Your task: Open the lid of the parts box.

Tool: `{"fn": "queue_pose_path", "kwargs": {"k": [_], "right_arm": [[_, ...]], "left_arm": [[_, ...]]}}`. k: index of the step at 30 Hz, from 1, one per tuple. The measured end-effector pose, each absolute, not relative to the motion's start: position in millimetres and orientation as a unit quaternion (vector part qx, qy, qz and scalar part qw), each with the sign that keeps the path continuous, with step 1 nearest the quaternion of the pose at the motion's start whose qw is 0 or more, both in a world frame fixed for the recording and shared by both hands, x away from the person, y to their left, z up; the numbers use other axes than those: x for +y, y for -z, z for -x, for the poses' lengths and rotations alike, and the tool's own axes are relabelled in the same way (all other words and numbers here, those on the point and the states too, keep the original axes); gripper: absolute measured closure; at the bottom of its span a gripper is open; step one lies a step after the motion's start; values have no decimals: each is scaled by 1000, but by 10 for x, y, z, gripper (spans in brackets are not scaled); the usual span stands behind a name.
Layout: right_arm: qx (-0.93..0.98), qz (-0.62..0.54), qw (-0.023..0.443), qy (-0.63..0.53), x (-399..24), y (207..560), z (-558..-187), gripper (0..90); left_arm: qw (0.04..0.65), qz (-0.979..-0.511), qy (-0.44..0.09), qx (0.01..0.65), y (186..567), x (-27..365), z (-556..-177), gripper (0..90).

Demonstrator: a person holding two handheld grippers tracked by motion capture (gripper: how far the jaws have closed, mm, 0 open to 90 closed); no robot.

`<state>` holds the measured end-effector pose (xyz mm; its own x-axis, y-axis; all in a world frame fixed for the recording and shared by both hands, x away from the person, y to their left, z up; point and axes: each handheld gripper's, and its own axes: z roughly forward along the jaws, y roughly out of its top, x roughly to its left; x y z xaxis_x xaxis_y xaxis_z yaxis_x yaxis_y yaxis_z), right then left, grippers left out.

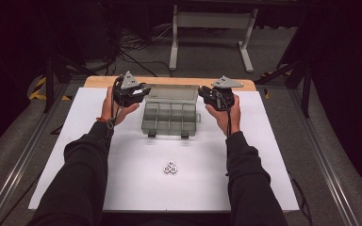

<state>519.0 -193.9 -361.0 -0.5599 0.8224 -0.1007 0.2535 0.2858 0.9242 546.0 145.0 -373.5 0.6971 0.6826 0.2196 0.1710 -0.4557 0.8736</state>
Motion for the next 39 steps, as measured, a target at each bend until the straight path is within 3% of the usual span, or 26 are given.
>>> {"fn": "queue_pose_path", "kwargs": {"k": [27,39], "right_arm": [[732,-393,301,-468,-1813,3801,-5536,823],[728,-416,314,-446,-1733,4015,-5608,825]], "left_arm": [[463,-787,-266,308,3885,1432,-5685,662],[438,-790,-268,333,4014,1390,-5759,678]]}}
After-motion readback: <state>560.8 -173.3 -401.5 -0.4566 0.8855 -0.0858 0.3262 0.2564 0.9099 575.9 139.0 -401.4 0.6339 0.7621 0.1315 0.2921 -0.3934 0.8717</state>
